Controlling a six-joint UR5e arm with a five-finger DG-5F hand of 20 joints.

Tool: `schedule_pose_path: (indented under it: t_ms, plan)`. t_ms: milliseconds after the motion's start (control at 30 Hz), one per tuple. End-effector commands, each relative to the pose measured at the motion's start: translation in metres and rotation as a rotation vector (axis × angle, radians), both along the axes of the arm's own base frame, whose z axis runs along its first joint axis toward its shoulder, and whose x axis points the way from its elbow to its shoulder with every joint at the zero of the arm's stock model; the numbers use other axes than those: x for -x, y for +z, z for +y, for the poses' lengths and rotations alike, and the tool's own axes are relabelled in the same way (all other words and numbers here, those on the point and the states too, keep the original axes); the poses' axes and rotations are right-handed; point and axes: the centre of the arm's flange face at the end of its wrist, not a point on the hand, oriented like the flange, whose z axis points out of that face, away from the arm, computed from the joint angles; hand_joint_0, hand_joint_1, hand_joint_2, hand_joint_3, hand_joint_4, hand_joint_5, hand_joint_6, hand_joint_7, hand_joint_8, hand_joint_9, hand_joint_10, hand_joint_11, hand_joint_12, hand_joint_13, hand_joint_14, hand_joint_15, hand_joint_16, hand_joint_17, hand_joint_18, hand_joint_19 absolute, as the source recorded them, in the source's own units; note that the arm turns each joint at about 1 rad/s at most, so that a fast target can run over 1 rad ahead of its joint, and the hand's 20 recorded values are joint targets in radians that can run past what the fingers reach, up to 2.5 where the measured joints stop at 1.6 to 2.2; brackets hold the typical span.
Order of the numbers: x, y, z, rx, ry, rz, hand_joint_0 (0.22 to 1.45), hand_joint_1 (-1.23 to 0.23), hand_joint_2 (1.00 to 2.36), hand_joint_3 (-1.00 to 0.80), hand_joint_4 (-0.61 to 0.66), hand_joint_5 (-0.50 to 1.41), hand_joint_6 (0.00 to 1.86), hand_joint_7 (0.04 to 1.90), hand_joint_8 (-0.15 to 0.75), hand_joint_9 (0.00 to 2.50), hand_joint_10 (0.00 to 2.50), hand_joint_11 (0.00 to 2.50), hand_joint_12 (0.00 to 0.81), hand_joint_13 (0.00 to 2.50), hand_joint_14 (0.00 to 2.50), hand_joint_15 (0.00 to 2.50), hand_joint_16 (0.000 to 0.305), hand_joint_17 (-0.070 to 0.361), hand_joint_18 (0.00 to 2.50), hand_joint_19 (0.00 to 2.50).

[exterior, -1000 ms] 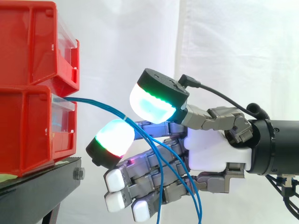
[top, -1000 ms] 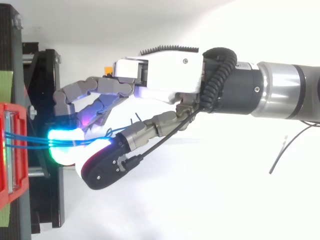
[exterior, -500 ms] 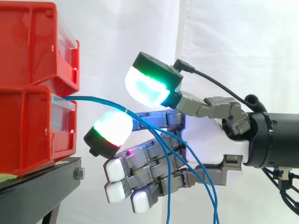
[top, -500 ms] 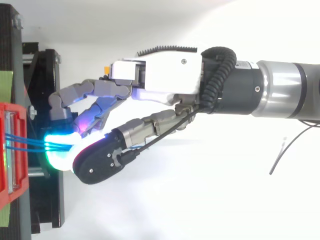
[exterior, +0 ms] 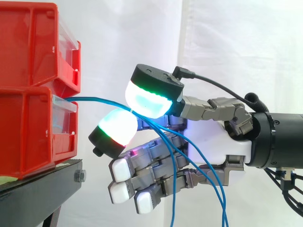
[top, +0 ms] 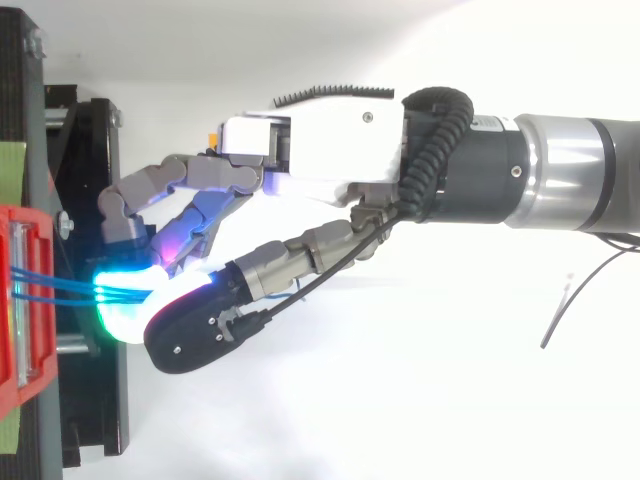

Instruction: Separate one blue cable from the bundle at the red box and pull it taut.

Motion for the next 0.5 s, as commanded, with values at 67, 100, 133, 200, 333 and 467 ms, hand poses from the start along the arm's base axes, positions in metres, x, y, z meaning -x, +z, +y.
schedule_pose_path:
  t_ms: [67,100,133,200,333,467]
  plan:
    - [-0.0002,0.0004,-0.0005,0.0,0.001,-0.003,0.61,-0.62,1.02,-0.21,0.12,-0.14,0.69,1.17,0.293,0.8,0.02,0.68,0.361,0.73,0.02,0.57,0.051,0.115,0.65,0.72]
    - [-0.0006,0.0012,-0.0005,0.0,0.001,-0.004,0.6,-0.64,1.02,-0.2,0.12,-0.15,0.71,1.14,0.294,0.8,0.02,0.7,0.36,0.73,0.02,0.58,0.051,0.116,0.65,0.72]
    - [-0.0004,0.001,-0.0005,0.0,0.001,-0.003,0.6,-0.68,1.02,-0.19,0.13,-0.17,0.75,1.1,0.295,0.79,0.02,0.7,0.36,0.73,0.02,0.58,0.052,0.116,0.65,0.72]
    - [-0.0003,0.0008,-0.0004,0.0,0.003,-0.001,0.61,-0.7,1.02,-0.19,0.13,-0.17,0.77,1.1,0.291,0.79,0.02,0.71,0.361,0.73,0.02,0.58,0.052,0.116,0.65,0.72]
    - [0.0001,0.0001,-0.0001,0.0,0.006,0.001,0.62,-0.71,1.02,-0.21,0.14,-0.19,0.82,1.06,0.294,0.79,0.02,0.74,0.361,0.73,0.02,0.58,0.052,0.116,0.66,0.72]
    - [-0.0003,0.0008,0.0001,0.007,0.007,-0.001,0.61,-0.72,1.01,-0.32,0.14,-0.2,0.84,1.03,0.29,0.79,0.02,0.74,0.362,0.74,0.02,0.58,0.052,0.116,0.67,0.72]
